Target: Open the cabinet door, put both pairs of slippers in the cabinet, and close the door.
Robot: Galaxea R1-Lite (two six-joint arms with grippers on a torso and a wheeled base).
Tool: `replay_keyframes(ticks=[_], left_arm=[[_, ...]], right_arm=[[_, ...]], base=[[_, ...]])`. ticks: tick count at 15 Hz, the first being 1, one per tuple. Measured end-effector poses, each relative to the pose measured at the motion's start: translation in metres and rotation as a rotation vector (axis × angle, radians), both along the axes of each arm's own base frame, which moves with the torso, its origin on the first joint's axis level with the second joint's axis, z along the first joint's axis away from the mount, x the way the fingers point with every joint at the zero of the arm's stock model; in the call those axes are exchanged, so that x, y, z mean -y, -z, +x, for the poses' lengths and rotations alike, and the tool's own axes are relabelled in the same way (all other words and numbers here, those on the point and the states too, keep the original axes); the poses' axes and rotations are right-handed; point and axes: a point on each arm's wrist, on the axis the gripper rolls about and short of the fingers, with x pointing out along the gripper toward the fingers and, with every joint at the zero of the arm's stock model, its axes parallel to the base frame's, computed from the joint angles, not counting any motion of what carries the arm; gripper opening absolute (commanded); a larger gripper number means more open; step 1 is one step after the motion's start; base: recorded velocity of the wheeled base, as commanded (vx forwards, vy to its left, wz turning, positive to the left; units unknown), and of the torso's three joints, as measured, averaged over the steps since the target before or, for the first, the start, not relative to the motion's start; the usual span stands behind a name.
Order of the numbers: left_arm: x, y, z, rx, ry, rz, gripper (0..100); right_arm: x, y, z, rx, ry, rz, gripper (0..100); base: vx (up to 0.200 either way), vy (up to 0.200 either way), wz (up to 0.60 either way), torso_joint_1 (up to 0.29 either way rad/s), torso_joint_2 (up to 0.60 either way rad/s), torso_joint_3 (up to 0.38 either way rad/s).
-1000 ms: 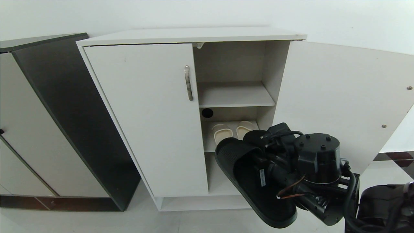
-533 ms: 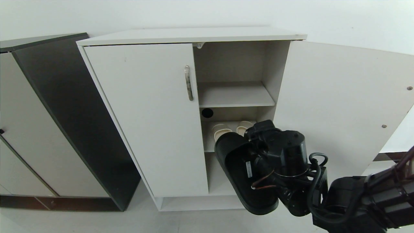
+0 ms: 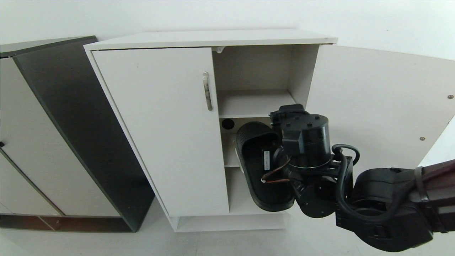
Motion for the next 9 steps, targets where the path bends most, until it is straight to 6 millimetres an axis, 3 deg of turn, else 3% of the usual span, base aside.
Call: replay_keyframes(ticks=[4, 7, 9], left_arm=[[0.000, 0.000, 0.000, 0.000, 0.000, 0.000, 0], [0.000, 0.000, 0.000, 0.000, 0.000, 0.003, 0], [0.000, 0.000, 0.000, 0.000, 0.001, 0.004, 0]], right_arm=[[-0.005, -0.020, -0.012, 0.027, -0.020, -0.011, 0], [0.000, -0.038, -0.003, 0.025, 0.004, -0.029, 0], [-0.001, -0.039, 0.001, 0.026, 0.009, -0.027, 0]], base=[[0.000, 0.000, 0.00, 0.000, 0.00, 0.000], [0.000, 0.000, 0.00, 0.000, 0.00, 0.000], [0.000, 0.000, 0.00, 0.000, 0.00, 0.000]])
